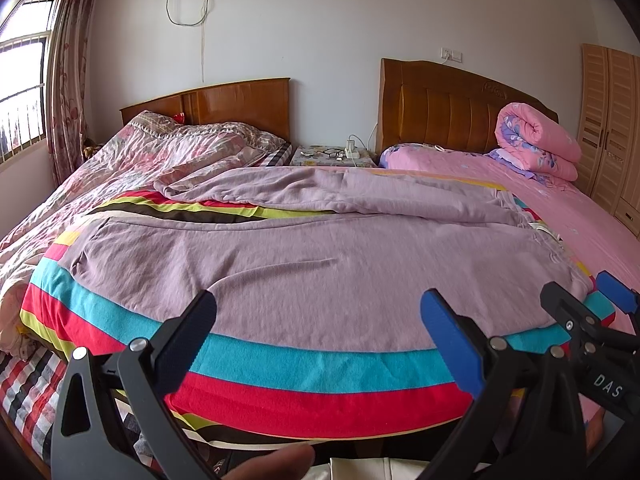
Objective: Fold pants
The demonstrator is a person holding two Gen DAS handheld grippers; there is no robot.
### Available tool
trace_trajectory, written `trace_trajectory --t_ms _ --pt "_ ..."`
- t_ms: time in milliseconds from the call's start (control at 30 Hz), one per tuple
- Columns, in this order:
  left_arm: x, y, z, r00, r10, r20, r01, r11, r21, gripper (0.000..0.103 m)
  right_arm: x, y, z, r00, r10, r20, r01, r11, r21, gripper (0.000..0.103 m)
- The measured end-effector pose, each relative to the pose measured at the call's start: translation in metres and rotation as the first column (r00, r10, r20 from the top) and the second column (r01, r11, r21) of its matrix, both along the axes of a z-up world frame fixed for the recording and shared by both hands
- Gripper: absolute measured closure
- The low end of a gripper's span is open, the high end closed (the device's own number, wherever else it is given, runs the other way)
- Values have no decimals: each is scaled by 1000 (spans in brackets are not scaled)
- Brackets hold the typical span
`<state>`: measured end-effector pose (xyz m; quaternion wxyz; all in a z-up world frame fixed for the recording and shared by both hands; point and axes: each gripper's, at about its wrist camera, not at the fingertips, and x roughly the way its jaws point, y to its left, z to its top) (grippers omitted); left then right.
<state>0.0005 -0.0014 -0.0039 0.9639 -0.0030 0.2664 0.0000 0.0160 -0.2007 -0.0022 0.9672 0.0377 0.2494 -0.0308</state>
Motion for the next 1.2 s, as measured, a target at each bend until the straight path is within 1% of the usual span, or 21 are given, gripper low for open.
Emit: trace_trajectory --t_ms 867,1200 --pt "-2 1 -5 1000 1 -9 -1 1000 -2 1 1 -3 -5 1000 -3 -3 3 1000 3 4" --pt "-2 2 -7 1000 1 -20 -1 1000 -2 1 1 -2 -3 1000 -4 -4 4 1000 2 4"
